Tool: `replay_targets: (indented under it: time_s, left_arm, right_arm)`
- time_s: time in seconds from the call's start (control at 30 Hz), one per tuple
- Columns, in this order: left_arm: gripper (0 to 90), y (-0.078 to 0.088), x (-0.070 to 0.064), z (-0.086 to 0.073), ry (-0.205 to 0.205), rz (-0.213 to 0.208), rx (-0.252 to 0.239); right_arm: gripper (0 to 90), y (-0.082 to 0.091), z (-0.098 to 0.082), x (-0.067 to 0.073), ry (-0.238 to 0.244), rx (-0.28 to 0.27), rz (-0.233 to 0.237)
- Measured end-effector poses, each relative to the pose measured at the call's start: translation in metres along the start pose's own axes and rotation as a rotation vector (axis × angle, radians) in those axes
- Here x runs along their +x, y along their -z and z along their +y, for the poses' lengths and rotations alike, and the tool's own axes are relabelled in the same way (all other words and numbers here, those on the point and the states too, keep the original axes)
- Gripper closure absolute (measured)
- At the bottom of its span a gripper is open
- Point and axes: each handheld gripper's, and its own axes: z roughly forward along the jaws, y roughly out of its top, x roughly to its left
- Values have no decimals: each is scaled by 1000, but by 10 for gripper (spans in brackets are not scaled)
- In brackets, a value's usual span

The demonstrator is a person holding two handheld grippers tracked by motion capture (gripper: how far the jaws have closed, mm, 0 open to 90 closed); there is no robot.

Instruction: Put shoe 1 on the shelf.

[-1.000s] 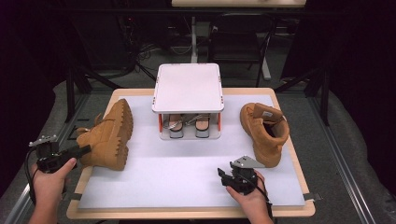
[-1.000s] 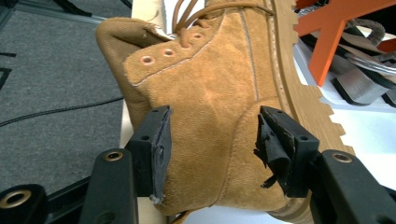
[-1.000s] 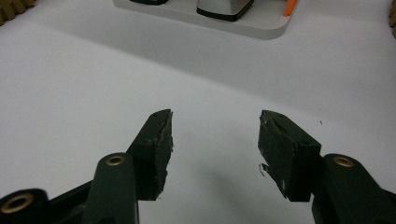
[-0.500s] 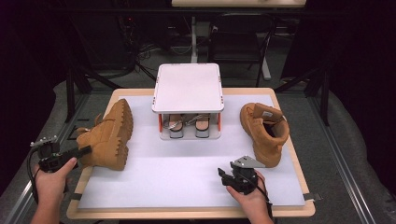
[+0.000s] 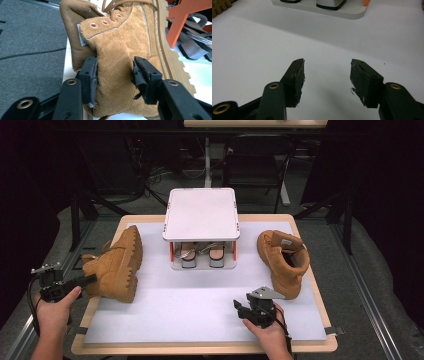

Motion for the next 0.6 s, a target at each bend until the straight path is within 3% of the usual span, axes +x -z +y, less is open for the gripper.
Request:
replay_targets:
  time_s: [0.33, 0.6]
  left_arm:
    - [631, 7, -19, 10, -53, -15, -19]
    - [658, 6, -35, 19, -75, -67, -28]
  right_arm:
    - [447, 0, 0, -1, -10, 4, 8]
    - [447, 1, 0, -2, -16, 3, 15]
